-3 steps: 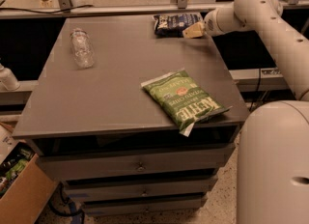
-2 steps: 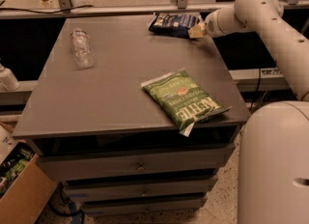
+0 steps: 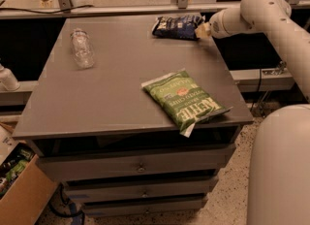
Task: Pick blue chip bag
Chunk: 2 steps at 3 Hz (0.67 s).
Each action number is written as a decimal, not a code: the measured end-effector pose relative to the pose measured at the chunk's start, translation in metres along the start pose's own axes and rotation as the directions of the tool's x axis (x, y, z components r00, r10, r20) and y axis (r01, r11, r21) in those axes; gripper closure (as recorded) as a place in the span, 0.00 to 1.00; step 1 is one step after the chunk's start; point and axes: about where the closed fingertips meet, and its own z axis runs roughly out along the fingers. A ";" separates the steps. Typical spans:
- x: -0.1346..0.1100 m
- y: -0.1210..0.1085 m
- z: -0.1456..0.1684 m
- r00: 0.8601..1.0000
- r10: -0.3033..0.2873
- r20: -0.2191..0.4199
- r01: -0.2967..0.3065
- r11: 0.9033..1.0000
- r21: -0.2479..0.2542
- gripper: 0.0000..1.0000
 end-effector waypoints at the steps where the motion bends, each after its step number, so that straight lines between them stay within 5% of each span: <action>1: -0.012 0.009 -0.019 0.999 -0.011 0.044 0.012 1.000 -0.023 1.00; 2: -0.042 0.032 -0.048 0.991 -0.038 0.124 0.049 0.995 -0.087 1.00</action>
Offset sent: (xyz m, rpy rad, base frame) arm -0.0559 0.0347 0.1139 0.1358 -0.1752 0.1908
